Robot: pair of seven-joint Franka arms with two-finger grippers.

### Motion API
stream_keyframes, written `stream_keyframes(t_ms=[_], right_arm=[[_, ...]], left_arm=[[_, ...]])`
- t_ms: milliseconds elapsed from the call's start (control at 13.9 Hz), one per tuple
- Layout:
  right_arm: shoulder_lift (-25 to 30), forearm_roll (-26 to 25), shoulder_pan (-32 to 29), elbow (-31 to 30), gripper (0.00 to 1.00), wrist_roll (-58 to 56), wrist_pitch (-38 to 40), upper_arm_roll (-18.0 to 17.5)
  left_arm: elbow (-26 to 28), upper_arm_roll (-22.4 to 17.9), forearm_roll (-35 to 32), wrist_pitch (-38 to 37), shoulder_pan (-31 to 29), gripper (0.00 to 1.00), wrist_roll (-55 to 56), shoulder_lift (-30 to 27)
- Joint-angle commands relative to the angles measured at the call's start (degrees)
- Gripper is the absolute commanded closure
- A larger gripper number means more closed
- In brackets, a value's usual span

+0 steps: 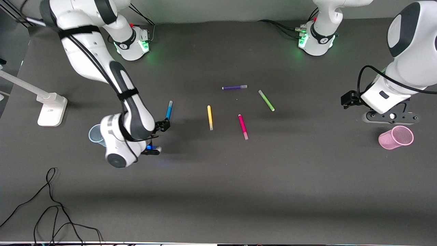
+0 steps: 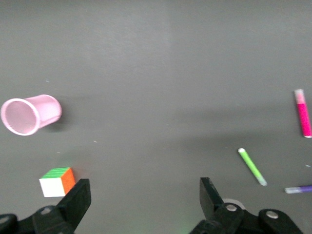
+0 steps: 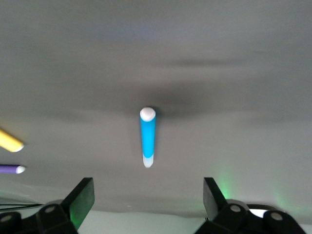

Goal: Place pink and blue markers in matching cups
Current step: 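Grasp the blue marker with the right gripper while the left gripper reaches the pink marker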

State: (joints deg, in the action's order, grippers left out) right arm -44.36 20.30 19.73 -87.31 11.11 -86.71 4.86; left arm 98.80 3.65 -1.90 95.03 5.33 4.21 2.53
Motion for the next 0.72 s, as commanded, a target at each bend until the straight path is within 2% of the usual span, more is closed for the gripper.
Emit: stream_keyframes(t_ms=[0,216,359,503,647], right_arm=[[-3.88,1.24,0.31,2.24,0.02,0.41,0.84,-0.81],[-5.65,1.50,0.31,2.24,0.07,0.23,0.40,-1.25],[-6.70,1.50,0.40,2.32,0.22,0.75,-0.12,-1.61],[-7.23,1.41,1.19,2.32,0.42,0.76,-0.48,-1.52],[-7.41,1.41,1.19,2.41,0.77,0.76,-0.48,-1.52]], left_arm=[[0.69,-0.49,4.70,0.32,1.43,0.01,0.18,1.42],[0.60,-0.23,4.97,3.66,4.94,0.01,7.26,3.62],[0.52,-0.23,4.45,4.37,9.06,0.01,13.78,5.55],[0.43,-0.23,4.27,5.94,12.15,0.01,18.01,8.01],[0.43,-0.23,4.27,8.92,13.74,0.01,19.25,11.34]])
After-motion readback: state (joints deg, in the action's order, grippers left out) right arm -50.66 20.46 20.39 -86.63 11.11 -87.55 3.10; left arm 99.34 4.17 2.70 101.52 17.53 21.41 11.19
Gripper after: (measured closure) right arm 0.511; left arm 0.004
